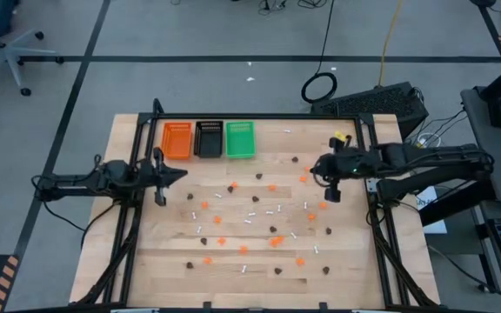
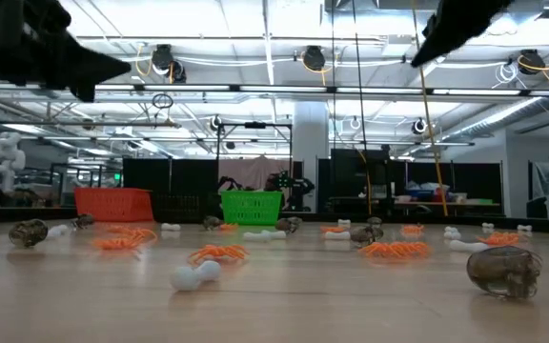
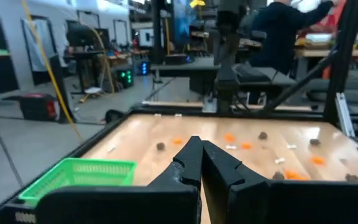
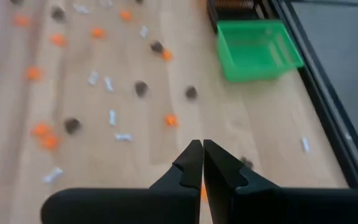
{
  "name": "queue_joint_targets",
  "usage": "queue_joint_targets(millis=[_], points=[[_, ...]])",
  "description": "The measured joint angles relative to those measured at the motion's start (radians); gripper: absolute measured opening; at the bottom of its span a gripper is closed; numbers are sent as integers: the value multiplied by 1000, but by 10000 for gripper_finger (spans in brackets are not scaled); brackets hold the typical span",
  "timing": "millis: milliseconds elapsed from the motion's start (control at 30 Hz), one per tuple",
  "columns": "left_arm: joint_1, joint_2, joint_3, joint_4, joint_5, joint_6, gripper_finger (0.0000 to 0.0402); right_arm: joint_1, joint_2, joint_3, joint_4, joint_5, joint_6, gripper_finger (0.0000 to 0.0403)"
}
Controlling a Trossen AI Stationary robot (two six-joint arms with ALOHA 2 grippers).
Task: Sort Halloween decoration
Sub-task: Put the white bone toy into the green bin
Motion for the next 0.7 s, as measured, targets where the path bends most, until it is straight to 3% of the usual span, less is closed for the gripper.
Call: queue_joint_targets(millis=[300,467,600,700], points=[[0,232,324,-146,-25,132,11,-6,52,-99,-16,63,26,0],[0,423,498,-161,-39,276,11,-48,102,-105,-111,81,285,0],[0,548,534,-90,-15,417,11,-98,201,-101,-267,85,399,0],[0,628,534,-66,26,420,11,-162,295,-101,-328,62,449,0]])
